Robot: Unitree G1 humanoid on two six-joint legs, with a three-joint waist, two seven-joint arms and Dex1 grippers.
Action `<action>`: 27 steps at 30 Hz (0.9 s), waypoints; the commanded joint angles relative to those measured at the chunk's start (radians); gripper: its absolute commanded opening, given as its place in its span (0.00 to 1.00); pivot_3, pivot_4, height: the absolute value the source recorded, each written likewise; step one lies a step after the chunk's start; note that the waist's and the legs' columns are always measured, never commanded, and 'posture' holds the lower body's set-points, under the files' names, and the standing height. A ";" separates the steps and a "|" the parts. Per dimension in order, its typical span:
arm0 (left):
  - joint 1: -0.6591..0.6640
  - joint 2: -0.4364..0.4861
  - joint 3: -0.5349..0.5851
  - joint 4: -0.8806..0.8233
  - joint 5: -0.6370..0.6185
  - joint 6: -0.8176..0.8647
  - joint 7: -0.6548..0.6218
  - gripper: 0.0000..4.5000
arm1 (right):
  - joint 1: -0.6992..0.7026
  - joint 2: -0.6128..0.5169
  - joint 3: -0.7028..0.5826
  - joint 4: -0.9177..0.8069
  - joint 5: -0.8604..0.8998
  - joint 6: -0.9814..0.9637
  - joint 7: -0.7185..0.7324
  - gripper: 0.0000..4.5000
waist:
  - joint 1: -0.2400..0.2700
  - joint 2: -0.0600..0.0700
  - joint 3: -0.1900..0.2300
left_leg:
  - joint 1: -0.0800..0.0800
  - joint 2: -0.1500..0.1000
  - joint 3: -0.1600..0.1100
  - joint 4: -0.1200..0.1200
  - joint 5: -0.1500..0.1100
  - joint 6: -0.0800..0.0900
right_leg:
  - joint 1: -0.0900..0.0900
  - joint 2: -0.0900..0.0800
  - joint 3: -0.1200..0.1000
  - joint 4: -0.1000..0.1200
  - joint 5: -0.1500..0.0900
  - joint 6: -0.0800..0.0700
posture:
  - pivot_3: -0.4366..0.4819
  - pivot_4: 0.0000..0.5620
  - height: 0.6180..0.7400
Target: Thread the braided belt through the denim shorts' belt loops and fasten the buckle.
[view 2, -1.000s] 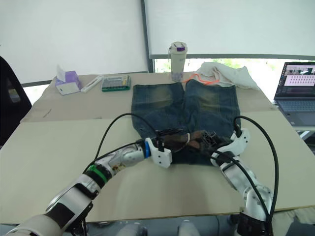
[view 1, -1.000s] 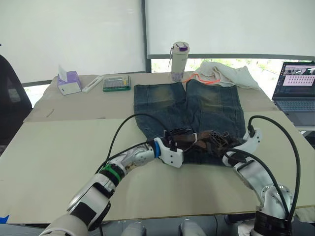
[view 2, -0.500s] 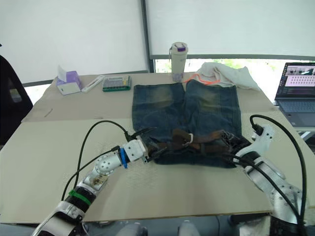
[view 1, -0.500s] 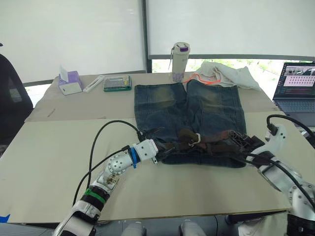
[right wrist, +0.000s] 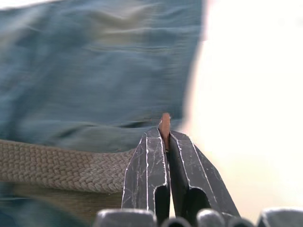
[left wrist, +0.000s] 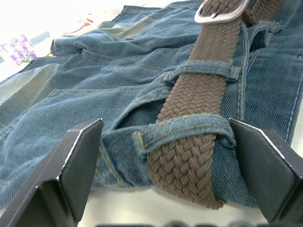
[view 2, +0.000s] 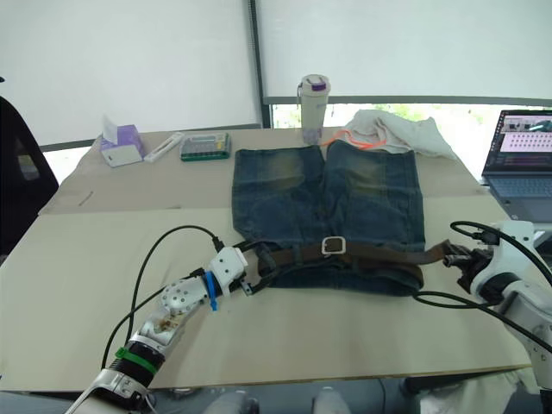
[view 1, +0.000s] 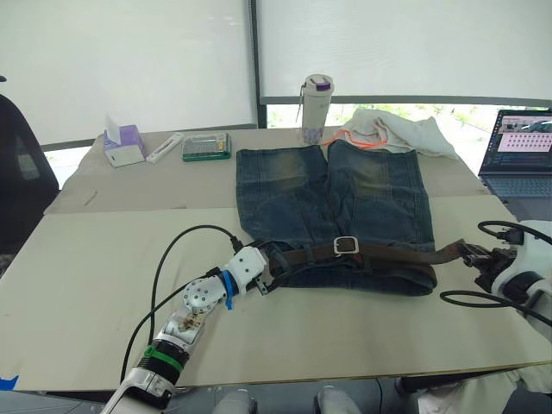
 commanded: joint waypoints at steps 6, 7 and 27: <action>0.039 0.008 0.051 -0.036 -0.003 0.010 0.003 0.99 | -0.020 0.019 -0.092 -0.011 -0.061 -0.024 0.048 0.00 | 0.002 0.000 0.000 | 0.000 0.000 0.000 0.000 0.000 0.000 | 0.000 0.000 0.000 0.000 0.000 0.000 | 0.48 0.27 1.00; 0.052 0.007 0.062 -0.063 -0.026 0.017 -0.007 0.99 | -0.041 0.048 -0.114 -0.024 -0.012 -0.002 0.037 0.00 | 0.003 0.000 0.000 | 0.000 0.000 0.000 0.000 0.000 0.000 | 0.000 0.000 0.000 0.000 0.000 0.000 | 0.48 0.27 1.00; 0.396 0.318 0.278 -0.525 -0.257 0.394 -0.220 1.00 | 0.279 0.037 -0.056 0.352 -0.329 -0.771 0.867 0.99 | -0.005 0.001 0.002 | 0.002 0.005 0.002 -0.002 -0.001 0.002 | 0.003 0.001 0.001 -0.005 -0.004 0.004 | 0.48 0.27 1.00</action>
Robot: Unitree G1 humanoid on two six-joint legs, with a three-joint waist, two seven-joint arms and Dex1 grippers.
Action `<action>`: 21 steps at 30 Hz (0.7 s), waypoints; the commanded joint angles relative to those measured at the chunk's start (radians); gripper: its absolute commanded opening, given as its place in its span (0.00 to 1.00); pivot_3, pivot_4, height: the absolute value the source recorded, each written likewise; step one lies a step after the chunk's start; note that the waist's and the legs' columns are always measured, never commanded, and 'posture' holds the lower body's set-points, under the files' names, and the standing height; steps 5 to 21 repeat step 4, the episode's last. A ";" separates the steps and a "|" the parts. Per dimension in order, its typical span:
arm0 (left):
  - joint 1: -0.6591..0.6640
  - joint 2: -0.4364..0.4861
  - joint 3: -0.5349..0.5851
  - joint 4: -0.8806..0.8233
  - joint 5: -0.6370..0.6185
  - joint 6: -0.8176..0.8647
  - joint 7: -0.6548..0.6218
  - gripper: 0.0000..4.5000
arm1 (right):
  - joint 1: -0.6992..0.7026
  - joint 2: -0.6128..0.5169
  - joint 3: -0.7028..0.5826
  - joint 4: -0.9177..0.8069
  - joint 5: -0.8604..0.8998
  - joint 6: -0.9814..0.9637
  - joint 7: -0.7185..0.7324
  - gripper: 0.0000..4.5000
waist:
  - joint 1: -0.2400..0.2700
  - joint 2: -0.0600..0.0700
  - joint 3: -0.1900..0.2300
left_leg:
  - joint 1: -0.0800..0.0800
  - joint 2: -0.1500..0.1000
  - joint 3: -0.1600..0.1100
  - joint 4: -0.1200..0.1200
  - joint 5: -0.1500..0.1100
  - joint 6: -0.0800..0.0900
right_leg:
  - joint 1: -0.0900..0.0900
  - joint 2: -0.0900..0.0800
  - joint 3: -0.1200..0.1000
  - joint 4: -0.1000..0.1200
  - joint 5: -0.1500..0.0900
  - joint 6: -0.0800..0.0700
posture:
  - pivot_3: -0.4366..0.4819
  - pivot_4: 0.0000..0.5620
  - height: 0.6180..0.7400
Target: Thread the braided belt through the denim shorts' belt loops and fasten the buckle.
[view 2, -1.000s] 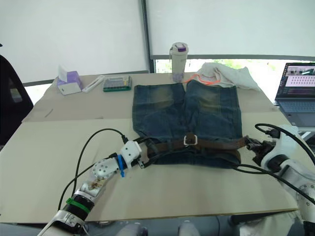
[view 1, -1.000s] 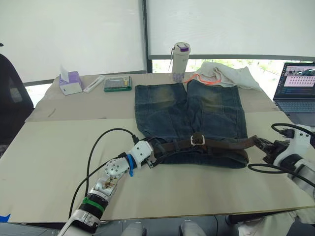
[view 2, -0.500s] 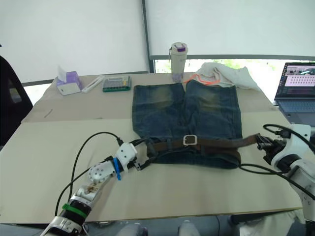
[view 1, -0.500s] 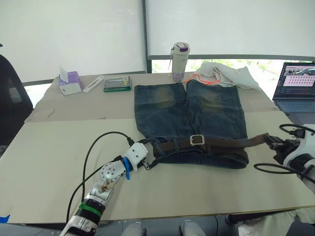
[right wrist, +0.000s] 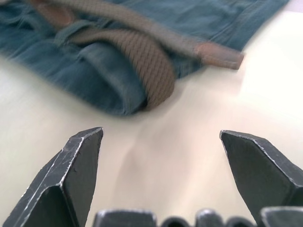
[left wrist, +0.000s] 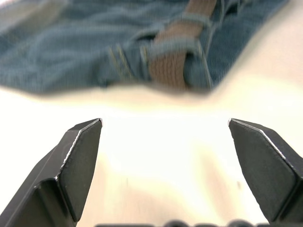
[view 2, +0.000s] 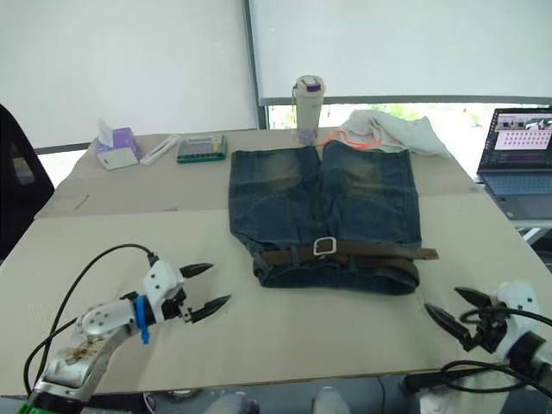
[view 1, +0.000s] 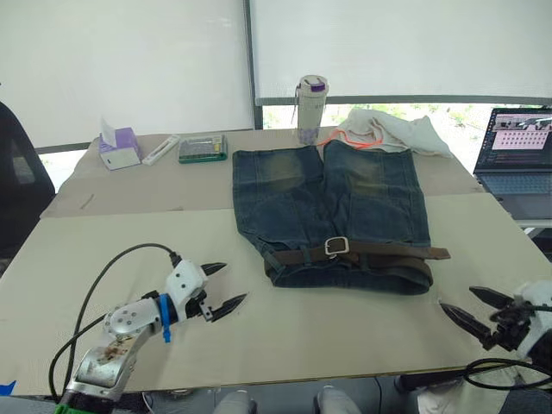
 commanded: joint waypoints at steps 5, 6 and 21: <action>0.044 0.029 0.023 -0.033 0.027 0.014 -0.007 1.00 | -0.026 -0.040 -0.027 0.163 -0.041 -0.111 0.109 0.99 | 0.001 0.000 0.000 | 0.000 0.000 0.000 -0.001 0.000 0.000 | 0.001 -0.001 0.000 0.000 0.002 -0.004 | 0.48 0.27 1.00; 0.044 0.029 0.023 -0.033 0.027 0.014 -0.007 1.00 | -0.026 -0.040 -0.027 0.163 -0.041 -0.111 0.109 0.99 | 0.001 0.000 0.000 | 0.000 0.000 0.000 -0.001 0.000 0.000 | 0.001 -0.001 0.000 0.000 0.002 -0.004 | 0.48 0.27 1.00; 0.044 0.029 0.023 -0.033 0.027 0.014 -0.007 1.00 | -0.026 -0.040 -0.027 0.163 -0.041 -0.111 0.109 0.99 | 0.001 0.000 0.000 | 0.000 0.000 0.000 -0.001 0.000 0.000 | 0.001 -0.001 0.000 0.000 0.002 -0.004 | 0.48 0.27 1.00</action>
